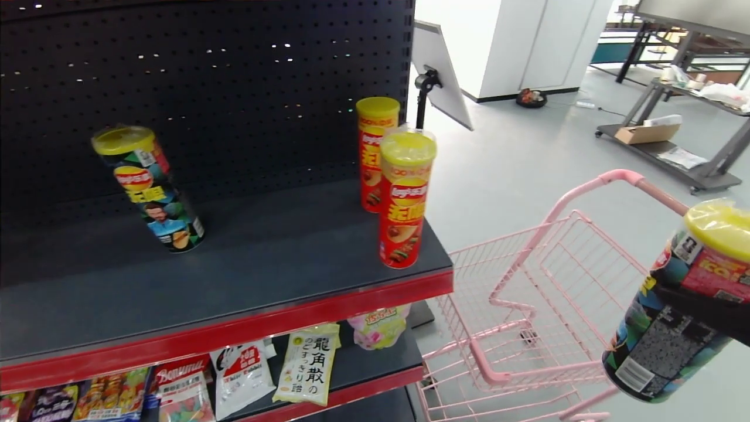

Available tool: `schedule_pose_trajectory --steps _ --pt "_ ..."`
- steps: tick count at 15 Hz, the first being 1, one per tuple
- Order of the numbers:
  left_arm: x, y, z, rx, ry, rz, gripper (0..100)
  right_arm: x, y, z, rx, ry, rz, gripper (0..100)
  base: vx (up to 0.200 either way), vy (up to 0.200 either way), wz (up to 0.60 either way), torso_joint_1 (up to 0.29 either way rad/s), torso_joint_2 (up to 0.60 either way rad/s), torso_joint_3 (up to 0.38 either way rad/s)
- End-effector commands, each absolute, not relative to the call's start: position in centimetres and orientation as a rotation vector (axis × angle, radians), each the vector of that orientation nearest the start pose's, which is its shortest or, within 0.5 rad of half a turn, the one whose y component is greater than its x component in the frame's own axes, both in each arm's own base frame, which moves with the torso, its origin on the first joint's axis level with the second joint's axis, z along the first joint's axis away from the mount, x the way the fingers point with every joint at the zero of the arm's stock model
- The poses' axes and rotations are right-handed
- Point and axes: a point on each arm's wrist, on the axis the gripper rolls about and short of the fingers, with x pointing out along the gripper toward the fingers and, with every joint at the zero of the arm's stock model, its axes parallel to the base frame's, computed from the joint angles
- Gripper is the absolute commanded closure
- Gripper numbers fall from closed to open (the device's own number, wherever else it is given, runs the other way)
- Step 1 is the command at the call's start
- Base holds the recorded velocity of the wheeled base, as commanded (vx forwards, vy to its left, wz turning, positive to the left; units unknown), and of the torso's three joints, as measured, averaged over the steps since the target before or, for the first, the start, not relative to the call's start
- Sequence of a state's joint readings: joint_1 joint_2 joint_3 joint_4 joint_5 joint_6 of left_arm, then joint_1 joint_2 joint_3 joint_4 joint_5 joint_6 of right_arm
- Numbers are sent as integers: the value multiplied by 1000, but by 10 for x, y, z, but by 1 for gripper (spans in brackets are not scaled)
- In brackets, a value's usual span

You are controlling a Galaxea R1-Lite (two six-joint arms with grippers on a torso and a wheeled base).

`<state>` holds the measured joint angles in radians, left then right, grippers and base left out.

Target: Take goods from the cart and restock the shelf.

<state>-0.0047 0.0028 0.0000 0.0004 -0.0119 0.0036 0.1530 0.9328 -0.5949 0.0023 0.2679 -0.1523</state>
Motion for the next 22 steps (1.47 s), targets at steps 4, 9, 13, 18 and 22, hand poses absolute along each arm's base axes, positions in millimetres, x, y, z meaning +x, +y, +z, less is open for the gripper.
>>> schedule_pose_trajectory --steps 4,9,13,18,22 --pt "-23 0 76 0 2 -17 0 97 21 214 -134 313 447 100 0 0 150 -1 -1 2" --pt "-23 0 76 2 2 -17 0 79 25 203 -110 288 653 100 0 0 0 0 0 0" --pt "-23 0 76 3 2 -18 0 75 25 194 -125 300 663 100 -50 0 0 3 -1 1" --pt "-23 0 76 3 2 -18 0 70 24 191 -153 292 641 100 -80 0 0 0 0 1" --pt "-23 0 76 2 2 -18 0 72 24 192 -161 296 640 100 0 0 0 0 0 0"
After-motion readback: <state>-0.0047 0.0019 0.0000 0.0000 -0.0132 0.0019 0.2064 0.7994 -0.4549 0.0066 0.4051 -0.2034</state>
